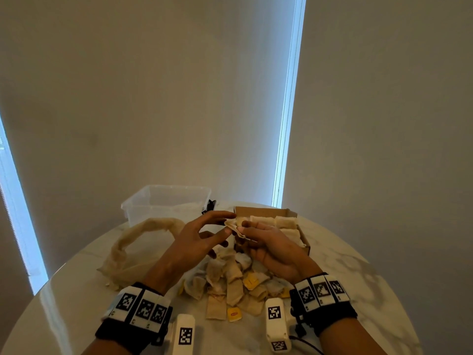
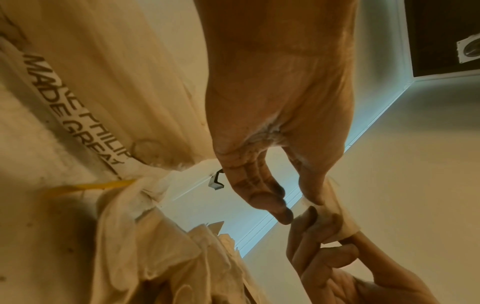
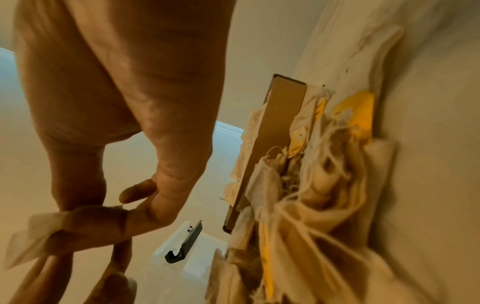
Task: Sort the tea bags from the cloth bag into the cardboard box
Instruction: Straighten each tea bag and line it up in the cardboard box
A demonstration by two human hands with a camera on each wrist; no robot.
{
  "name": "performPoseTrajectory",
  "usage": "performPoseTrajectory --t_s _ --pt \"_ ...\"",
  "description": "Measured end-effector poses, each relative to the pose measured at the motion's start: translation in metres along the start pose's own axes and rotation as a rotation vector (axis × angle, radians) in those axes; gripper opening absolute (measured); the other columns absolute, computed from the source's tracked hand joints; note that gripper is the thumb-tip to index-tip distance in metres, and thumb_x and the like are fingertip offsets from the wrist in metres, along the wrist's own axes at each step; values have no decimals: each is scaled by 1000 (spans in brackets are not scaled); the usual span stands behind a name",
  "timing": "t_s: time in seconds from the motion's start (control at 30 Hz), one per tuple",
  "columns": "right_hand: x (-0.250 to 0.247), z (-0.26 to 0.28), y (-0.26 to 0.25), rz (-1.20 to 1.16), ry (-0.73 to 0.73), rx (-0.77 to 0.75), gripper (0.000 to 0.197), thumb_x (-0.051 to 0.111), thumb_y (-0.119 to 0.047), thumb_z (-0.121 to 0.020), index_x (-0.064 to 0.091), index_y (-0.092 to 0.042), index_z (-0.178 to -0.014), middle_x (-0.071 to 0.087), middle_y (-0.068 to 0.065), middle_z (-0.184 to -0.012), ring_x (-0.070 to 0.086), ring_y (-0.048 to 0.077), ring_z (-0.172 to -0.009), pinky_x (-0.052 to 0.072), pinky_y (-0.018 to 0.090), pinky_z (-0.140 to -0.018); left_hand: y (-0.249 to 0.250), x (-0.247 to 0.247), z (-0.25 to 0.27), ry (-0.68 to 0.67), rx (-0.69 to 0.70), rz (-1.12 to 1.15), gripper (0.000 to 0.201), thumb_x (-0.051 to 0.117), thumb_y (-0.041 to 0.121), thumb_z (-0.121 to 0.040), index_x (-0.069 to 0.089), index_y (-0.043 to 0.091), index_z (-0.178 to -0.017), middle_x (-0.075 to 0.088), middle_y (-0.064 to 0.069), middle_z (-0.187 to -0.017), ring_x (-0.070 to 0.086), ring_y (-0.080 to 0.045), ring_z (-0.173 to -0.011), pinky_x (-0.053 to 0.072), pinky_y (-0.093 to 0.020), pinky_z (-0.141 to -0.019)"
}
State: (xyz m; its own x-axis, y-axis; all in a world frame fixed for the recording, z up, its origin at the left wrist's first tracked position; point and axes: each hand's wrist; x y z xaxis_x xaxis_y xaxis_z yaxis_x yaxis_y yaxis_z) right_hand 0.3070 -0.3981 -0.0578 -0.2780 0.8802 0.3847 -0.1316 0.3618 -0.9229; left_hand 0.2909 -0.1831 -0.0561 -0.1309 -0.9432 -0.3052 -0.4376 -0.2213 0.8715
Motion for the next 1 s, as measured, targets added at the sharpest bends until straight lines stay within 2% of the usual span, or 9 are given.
performPoseTrajectory --t_s 0.1,0.2,0.3,0.43,0.53,0.67,0.77,0.87,1.0 --pt "0 0 -1 19 -10 6 34 70 -7 -98 69 2 -131 75 21 -122 75 29 -107 58 41 -102 -2 0 -1 39 -42 15 23 70 36 -99 71 35 -122 72 15 -121 78 -15 -92 63 -28 -68" --pt "1 0 -3 157 30 -28 32 72 -19 -100 72 -5 -129 76 16 -122 75 31 -112 58 48 -104 -5 -1 -3 70 -78 27 21 70 34 -99 72 29 -120 73 13 -118 78 -15 -89 62 -27 -67" --pt "0 2 -6 312 104 -150 39 73 -36 -97 70 -13 -130 78 7 -121 75 26 -113 63 45 -95 -9 -2 -3 43 -101 15 19 71 31 -99 74 25 -116 76 8 -111 78 -20 -83 59 -30 -64" --pt "4 7 -9 469 67 -258 51 78 -49 -87 70 -26 -131 78 -4 -122 74 16 -114 62 43 -97 -15 -1 -3 -26 -132 -50 19 75 34 -97 76 24 -113 78 7 -102 75 -22 -75 56 -30 -60" --pt "5 6 -8 658 37 -272 40 83 -37 -89 72 -31 -127 78 -10 -119 74 11 -112 62 37 -97 -17 -1 -6 -85 -158 -101 18 76 37 -95 78 27 -109 78 7 -96 70 -16 -69 53 -27 -59" --pt "0 3 -3 730 49 -243 34 85 -23 -90 74 -30 -122 80 -8 -114 75 10 -107 62 40 -98 -19 -3 -7 -138 -170 -161 17 75 34 -96 77 26 -110 78 4 -93 67 -11 -68 52 -22 -59" --pt "-3 0 -2 678 75 -257 32 85 -19 -89 76 -27 -119 80 -6 -112 76 12 -106 62 42 -98 -19 -5 -8 -98 -158 -155 18 75 34 -96 77 28 -113 78 7 -97 67 -8 -68 50 -20 -57" --pt "-4 -1 0 570 112 -271 31 84 -16 -90 76 -22 -119 81 -3 -112 76 15 -109 63 44 -96 -20 -6 -7 -49 -157 -85 20 76 38 -95 77 31 -114 77 13 -100 70 -11 -71 52 -25 -57" --pt "-3 -1 2 381 146 -266 28 81 -11 -91 75 -14 -119 80 3 -114 78 20 -102 66 36 -81 -20 -2 -6 1 -175 -15 26 77 39 -94 77 24 -115 79 8 -100 76 -21 -76 54 -30 -59"
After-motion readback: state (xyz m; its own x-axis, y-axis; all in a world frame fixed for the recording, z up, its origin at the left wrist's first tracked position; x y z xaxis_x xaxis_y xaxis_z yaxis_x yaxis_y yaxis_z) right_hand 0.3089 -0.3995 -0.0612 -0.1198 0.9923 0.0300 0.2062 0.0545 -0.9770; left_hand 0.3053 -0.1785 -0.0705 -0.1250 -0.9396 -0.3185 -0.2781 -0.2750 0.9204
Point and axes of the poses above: each hand's wrist, its own z-axis away from the middle knuckle, its own x-axis out of the palm, y = z × x
